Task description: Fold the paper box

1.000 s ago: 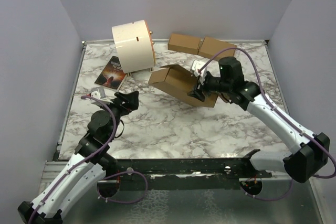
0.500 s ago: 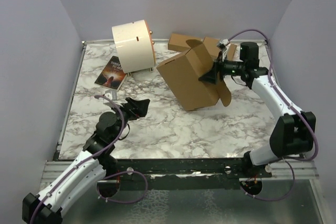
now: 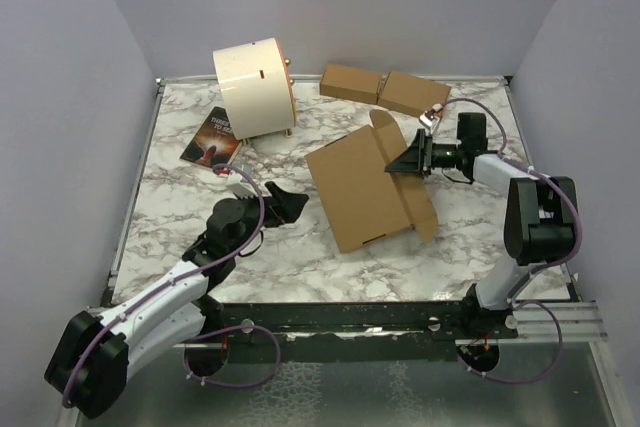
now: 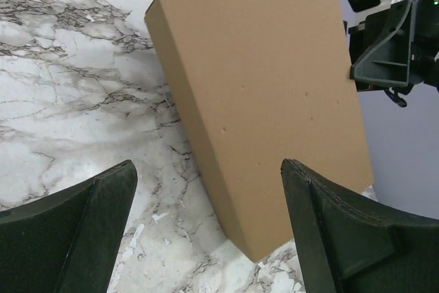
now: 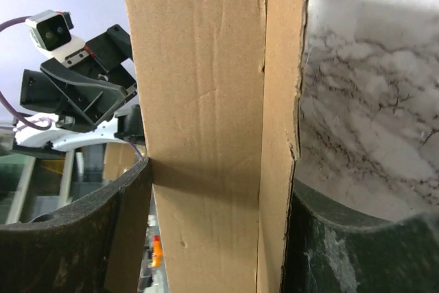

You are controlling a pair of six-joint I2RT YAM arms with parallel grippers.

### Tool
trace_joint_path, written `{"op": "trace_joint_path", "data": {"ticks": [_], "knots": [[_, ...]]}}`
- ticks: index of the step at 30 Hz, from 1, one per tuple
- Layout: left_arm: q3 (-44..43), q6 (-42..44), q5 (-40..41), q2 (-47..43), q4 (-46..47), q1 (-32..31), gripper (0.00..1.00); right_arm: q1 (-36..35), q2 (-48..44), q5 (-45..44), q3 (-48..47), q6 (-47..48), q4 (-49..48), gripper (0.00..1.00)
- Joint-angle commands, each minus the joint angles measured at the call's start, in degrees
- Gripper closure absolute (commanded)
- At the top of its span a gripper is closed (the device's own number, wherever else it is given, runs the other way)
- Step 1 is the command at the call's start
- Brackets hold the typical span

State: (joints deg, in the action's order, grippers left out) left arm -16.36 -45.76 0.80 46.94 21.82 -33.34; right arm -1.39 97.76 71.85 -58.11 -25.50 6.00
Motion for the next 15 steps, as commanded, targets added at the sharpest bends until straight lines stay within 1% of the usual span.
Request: {"op": "trace_joint_path", "data": {"ticks": [1, 4, 6, 8, 10, 15], "knots": [[-0.14, -1.36, -2.86, 2.67, 5.76, 0.21, 0.11, 0.16, 1.52, 3.13, 3.66, -10.41, -10.58, 0.51], [-0.67, -2.38, -2.88, 4.87, 5.31, 0.21, 0.12, 0.16, 3.88, 1.97, 7.55, -14.55, -16.25, 0.51], [-2.06, -3.63, -1.23, 6.96, 2.43, 0.21, 0.12, 0.16, 5.71, 1.69, 9.09, -15.76, -18.99, 0.51], [-4.71, -3.49, -0.81, 9.70, -3.25, 0.13, 0.12, -0.05, 7.90, 1.35, 9.01, -14.76, -18.54, 0.51], [-7.24, -3.62, -0.90, 12.50, -6.12, -0.03, 0.11, -0.63, 9.89, 0.62, 8.84, -13.69, -18.02, 0.50], [-9.66, -4.24, -0.97, 18.93, -5.07, -1.45, 0.11, -3.33, 12.36, -0.76, 9.24, -11.95, -18.11, 0.49]]}}
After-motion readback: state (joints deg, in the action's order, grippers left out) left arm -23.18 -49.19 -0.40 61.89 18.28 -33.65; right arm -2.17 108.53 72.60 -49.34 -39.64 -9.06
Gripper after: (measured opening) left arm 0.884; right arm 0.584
